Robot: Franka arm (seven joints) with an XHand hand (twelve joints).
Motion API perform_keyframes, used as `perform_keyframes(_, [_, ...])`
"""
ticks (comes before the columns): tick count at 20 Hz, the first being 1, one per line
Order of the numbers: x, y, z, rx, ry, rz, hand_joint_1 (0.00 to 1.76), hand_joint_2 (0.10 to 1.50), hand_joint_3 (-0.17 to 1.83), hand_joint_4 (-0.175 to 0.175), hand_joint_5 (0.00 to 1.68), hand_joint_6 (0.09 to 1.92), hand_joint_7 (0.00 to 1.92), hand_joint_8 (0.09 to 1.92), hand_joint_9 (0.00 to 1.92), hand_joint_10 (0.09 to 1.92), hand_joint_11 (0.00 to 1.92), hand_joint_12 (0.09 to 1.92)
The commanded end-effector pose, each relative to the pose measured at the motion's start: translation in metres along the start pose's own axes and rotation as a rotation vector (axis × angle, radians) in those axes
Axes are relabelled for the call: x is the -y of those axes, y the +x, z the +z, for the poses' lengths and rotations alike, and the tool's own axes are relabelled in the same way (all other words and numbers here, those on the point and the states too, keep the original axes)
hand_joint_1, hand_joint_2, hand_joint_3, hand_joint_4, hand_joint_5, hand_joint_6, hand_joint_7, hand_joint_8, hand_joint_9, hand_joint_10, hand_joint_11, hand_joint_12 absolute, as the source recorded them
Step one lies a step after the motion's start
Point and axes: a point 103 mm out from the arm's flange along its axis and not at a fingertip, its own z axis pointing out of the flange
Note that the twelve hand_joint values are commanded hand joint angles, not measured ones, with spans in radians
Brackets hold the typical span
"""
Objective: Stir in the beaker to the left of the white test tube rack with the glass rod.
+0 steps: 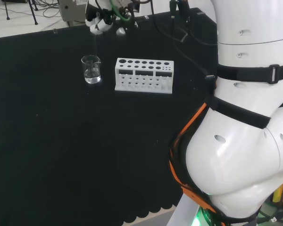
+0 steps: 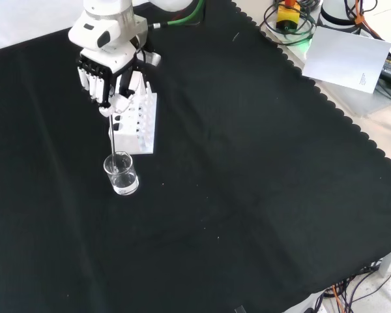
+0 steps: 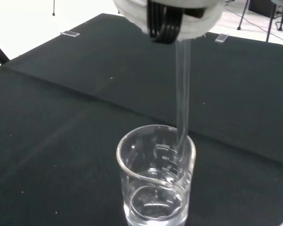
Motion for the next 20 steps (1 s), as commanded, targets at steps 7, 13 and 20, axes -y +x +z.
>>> perform_keyframes(7, [0.005,0.034,-0.005,0.010,0.003,-0.042,1.31,0.84,0.40,-0.175,1.20,0.40,1.19,1.02,1.73,0.55,1.46,1.01])
perform_keyframes(13, [-0.013,0.044,0.000,0.002,0.007,-0.064,1.31,0.84,0.39,-0.175,1.20,0.40,1.19,1.02,1.73,0.55,1.46,1.01])
perform_keyframes(20, [-0.013,0.014,0.006,-0.006,0.016,-0.012,1.31,0.84,0.39,-0.175,1.20,0.39,1.19,1.02,1.73,0.56,1.46,1.01])
